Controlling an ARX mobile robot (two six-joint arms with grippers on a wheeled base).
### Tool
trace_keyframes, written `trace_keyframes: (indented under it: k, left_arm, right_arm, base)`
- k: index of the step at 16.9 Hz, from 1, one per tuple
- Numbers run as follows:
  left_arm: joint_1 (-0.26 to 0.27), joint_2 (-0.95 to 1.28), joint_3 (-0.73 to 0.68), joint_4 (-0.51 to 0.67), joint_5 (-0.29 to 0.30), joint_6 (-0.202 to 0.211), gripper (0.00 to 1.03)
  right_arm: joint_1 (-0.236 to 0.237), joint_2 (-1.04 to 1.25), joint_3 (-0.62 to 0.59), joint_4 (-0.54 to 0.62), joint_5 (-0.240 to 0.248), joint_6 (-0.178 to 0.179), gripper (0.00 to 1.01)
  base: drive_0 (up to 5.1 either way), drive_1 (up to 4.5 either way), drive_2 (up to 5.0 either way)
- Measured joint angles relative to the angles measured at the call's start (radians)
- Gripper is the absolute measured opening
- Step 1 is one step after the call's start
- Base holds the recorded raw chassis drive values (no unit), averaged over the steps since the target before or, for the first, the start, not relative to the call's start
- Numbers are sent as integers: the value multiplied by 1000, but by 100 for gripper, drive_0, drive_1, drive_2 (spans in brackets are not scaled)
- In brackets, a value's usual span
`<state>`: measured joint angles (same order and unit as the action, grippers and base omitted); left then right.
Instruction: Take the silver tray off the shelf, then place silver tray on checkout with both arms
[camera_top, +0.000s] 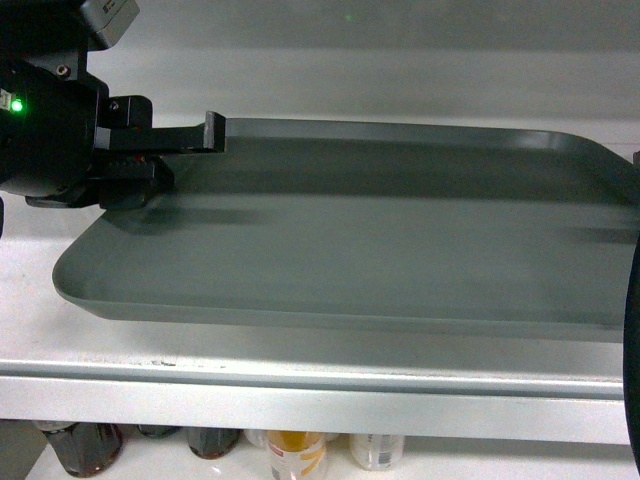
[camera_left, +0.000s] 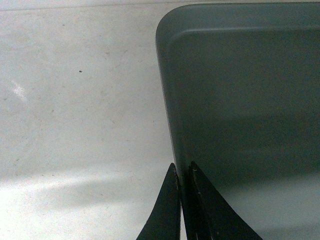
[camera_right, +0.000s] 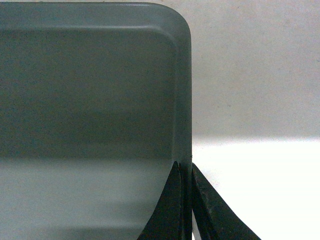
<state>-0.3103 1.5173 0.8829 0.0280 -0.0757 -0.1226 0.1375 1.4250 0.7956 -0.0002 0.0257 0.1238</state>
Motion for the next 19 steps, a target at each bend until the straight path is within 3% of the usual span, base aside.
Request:
trace_keyframes:
  k: [19]
  left_arm:
    - [5, 0, 0, 20, 0, 3, 3]
  right_arm:
    - [0, 0, 1, 2, 0, 11, 3]
  base:
    - [0, 0, 0]
